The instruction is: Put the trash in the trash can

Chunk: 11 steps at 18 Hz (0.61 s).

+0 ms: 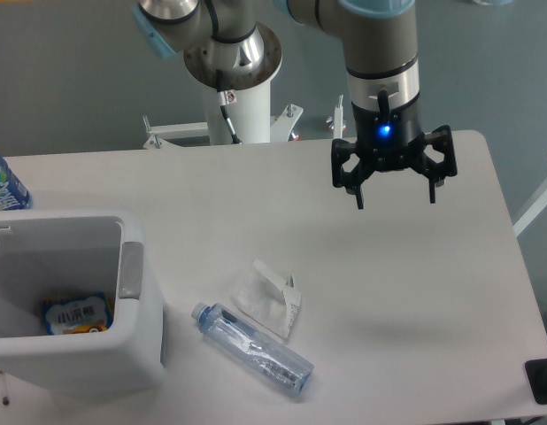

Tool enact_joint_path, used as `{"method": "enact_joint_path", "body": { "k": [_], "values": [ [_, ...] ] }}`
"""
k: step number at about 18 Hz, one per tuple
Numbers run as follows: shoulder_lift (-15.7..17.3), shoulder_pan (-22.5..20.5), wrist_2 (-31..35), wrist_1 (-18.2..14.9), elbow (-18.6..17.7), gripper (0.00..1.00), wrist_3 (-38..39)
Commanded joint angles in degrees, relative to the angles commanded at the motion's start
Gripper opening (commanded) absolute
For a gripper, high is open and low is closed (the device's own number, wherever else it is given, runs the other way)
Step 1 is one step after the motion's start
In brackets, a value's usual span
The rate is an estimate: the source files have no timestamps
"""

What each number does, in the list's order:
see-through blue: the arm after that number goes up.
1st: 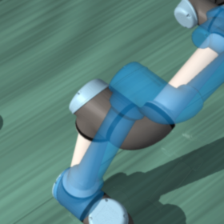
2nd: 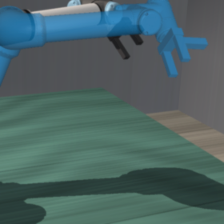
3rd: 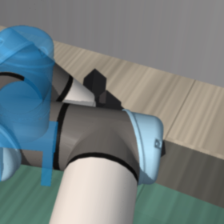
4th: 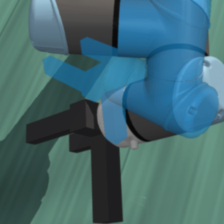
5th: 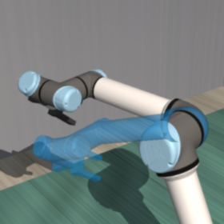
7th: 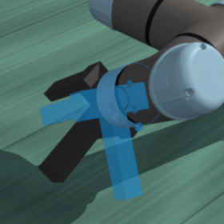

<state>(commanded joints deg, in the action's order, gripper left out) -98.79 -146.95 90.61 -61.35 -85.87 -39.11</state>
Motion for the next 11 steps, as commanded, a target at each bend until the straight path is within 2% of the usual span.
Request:
{"method": "enact_joint_path", "body": {
  "k": [11],
  "values": [
    [-2.1,0.62,0.7,0.44,-1.49,1.0,0.61]
  ]
}}
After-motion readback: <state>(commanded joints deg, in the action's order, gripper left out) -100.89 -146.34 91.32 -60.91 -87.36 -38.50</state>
